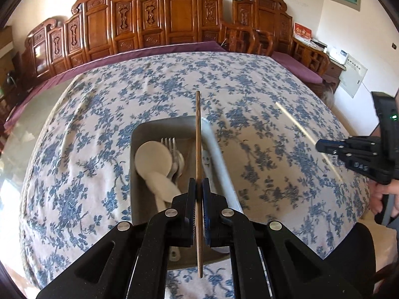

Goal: Organize utensils
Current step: 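Lower the dark chopstick into the tray and open the left tool, then lower the light chopstick into the tray and open the right tool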

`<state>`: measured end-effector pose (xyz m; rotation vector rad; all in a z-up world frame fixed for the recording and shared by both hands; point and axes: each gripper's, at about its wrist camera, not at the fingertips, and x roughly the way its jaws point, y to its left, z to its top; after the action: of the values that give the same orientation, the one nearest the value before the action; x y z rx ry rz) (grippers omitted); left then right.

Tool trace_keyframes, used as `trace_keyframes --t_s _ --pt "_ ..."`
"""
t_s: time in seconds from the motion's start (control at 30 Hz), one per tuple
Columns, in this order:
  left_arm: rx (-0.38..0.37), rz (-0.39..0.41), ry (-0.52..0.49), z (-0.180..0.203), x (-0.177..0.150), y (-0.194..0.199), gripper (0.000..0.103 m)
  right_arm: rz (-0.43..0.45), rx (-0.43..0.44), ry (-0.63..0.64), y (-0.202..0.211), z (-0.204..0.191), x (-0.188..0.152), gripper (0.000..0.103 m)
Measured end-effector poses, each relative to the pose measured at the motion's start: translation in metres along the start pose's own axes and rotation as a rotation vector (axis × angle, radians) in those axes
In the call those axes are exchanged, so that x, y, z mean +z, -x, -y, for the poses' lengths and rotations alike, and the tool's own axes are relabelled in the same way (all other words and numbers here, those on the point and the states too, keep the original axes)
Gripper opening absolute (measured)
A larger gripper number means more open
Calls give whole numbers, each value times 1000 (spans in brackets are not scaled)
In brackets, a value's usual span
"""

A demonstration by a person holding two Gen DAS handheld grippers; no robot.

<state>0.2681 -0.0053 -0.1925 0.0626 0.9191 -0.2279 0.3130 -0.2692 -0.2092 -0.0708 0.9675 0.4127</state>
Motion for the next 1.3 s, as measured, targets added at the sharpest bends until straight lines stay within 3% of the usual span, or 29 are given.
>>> trace_keyframes --t_s 0.43,0.83,0.97,1.1,1.3 --pt "-5 -87 -14 -12 -13 -38 4 17 56 60 7 -35 4 6" --pt "-22 -104 -13 -6 -12 -54 4 23 94 63 9 -52 10 6" --pt "-14 -94 -4 -9 -12 -49 7 34 131 60 8 -69 15 6" --pt "-2 -60 17 -20 -11 -35 19 45 175 45 0 -94 22 6" --pt "29 -12 54 -41 -11 -8 19 44 202 12 -19 -137 33 6"
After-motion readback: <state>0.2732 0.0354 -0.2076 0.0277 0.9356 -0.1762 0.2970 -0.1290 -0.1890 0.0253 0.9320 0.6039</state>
